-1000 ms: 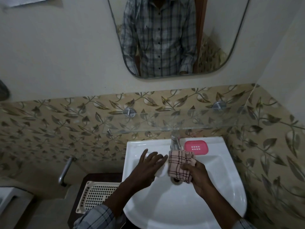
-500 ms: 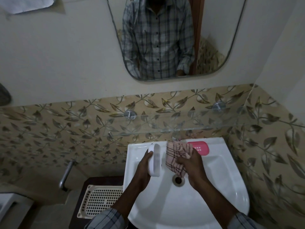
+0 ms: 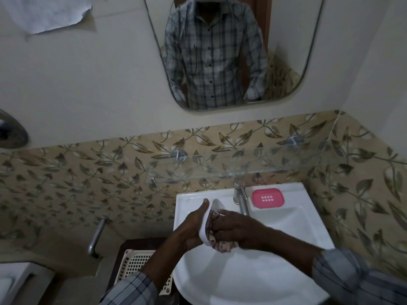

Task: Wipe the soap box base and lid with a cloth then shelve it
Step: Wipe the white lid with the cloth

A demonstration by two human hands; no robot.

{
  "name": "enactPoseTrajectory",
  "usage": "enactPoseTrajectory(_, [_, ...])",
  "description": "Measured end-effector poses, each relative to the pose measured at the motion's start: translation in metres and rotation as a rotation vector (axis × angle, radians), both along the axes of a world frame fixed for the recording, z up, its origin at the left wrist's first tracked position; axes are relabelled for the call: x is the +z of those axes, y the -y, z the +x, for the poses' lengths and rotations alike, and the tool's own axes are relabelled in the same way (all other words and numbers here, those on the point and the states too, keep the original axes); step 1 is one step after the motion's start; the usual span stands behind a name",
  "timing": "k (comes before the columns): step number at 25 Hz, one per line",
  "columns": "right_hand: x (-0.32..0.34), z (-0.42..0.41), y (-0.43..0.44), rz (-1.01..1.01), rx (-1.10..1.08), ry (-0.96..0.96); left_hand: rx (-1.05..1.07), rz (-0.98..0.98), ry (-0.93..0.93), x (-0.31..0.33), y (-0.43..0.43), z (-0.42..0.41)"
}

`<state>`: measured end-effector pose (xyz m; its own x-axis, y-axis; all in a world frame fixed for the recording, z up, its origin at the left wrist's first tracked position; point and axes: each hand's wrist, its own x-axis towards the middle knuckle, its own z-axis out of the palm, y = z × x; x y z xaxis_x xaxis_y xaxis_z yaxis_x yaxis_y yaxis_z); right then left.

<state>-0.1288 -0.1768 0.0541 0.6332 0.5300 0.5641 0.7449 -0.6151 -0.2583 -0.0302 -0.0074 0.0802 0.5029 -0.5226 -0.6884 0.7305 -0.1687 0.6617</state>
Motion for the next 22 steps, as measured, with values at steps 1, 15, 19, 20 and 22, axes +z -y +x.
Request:
enactPoseTrajectory(1, [0.005,0.009,0.012,-0.203,0.034,0.093,-0.036,-0.022,-0.03,0.001,-0.001,-0.001])
enactPoseTrajectory(15, [0.019,0.017,-0.059,1.596,-0.642,-1.049,0.1,-0.063,0.282,-0.009,0.018,-0.009])
enactPoseTrajectory(19, [0.025,0.008,-0.051,1.501,-0.543,-0.974,0.137,-0.059,0.331,-0.01,0.014,-0.01])
enactPoseTrajectory(20, [0.024,0.0,-0.052,1.3,-0.488,-0.969,0.139,-0.039,0.333,-0.007,0.014,-0.007])
enactPoseTrajectory(22, [0.024,-0.009,-0.05,1.116,-0.497,-0.962,0.094,-0.011,0.425,-0.001,0.014,-0.009])
